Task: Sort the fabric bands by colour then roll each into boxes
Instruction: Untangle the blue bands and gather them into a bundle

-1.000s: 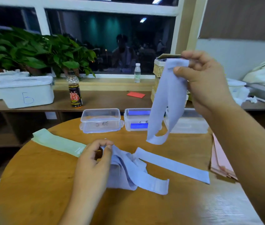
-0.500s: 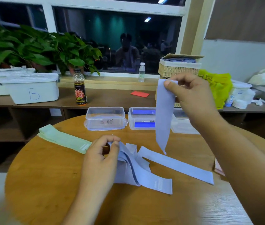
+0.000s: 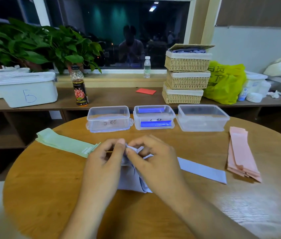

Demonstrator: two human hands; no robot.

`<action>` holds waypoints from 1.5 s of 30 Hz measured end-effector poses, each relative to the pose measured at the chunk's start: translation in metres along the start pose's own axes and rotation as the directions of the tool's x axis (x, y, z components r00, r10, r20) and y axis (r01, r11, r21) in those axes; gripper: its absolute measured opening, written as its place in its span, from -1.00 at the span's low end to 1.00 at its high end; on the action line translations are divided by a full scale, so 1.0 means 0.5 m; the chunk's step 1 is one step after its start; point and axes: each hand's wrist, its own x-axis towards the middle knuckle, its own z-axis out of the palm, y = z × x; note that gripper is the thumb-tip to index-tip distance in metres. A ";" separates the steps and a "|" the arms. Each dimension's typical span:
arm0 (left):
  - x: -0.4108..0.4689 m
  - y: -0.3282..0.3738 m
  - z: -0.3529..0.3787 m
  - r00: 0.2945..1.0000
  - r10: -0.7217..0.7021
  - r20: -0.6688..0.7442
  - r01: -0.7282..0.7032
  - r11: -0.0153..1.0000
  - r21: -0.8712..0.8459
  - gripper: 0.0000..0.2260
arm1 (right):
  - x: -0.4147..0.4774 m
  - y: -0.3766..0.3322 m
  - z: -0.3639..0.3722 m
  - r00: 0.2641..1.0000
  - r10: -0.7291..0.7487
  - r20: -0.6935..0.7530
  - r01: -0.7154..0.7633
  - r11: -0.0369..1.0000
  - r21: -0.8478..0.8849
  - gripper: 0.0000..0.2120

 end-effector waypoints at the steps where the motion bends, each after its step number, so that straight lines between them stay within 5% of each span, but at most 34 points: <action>1: 0.000 -0.001 -0.001 1.000 -0.001 -0.008 0.001 1.000 0.013 -0.81 | -0.002 0.000 -0.002 0.999 0.021 -0.024 -0.020 1.000 0.022 -0.88; 5: 0.001 -0.009 -0.004 0.998 -0.007 -0.059 0.011 0.998 0.067 -0.87 | 0.030 0.012 -0.030 0.966 0.101 -0.236 -0.072 0.989 0.126 -0.91; 7: -0.002 -0.007 -0.002 0.998 -0.014 -0.060 0.017 0.998 0.059 -0.84 | 0.048 0.009 -0.039 0.952 0.010 -0.305 0.009 0.998 0.060 -0.92; 11: -0.008 0.015 0.007 1.000 -0.008 -0.018 0.008 1.000 -0.013 -0.80 | 0.029 -0.002 -0.003 0.990 -0.125 -0.067 0.119 0.990 -0.077 -0.93; 17: -0.007 0.038 -0.008 0.996 -0.062 -0.058 0.062 0.998 0.003 -0.91 | -0.010 -0.013 -0.011 0.981 0.026 0.191 -0.061 0.982 0.181 -0.70; 21: 0.006 0.098 -0.035 0.999 -0.054 0.001 0.053 0.986 0.156 -0.90 | 0.010 -0.032 -0.052 0.935 0.189 0.299 -0.323 0.801 0.504 -0.68; 26: 0.025 0.267 -0.060 0.956 0.007 0.292 -0.169 0.829 0.533 -0.87 | 0.054 -0.057 -0.114 0.972 0.168 0.166 -0.227 0.861 0.456 -0.67; 29: 0.019 0.378 -0.071 0.856 -0.015 0.517 -0.344 0.729 0.592 -0.84 | 0.058 -0.097 -0.138 0.926 0.020 0.377 -0.173 0.910 0.376 -0.40; 32: 0.014 0.451 -0.072 0.803 -0.036 0.594 -0.447 0.624 0.642 -0.78 | 0.050 -0.148 -0.149 0.834 -0.025 0.551 -0.235 0.888 0.396 -0.34; 35: -0.006 0.485 -0.062 0.782 -0.024 0.623 -0.545 0.457 0.703 -0.78 | 0.040 -0.184 -0.164 0.868 -0.002 0.497 -0.217 0.898 0.383 -0.39; 45: -0.060 0.541 -0.068 0.735 0.127 0.666 -0.624 0.511 0.591 -0.76 | 0.002 -0.245 -0.185 0.896 -0.022 0.444 -0.227 0.836 0.499 -0.63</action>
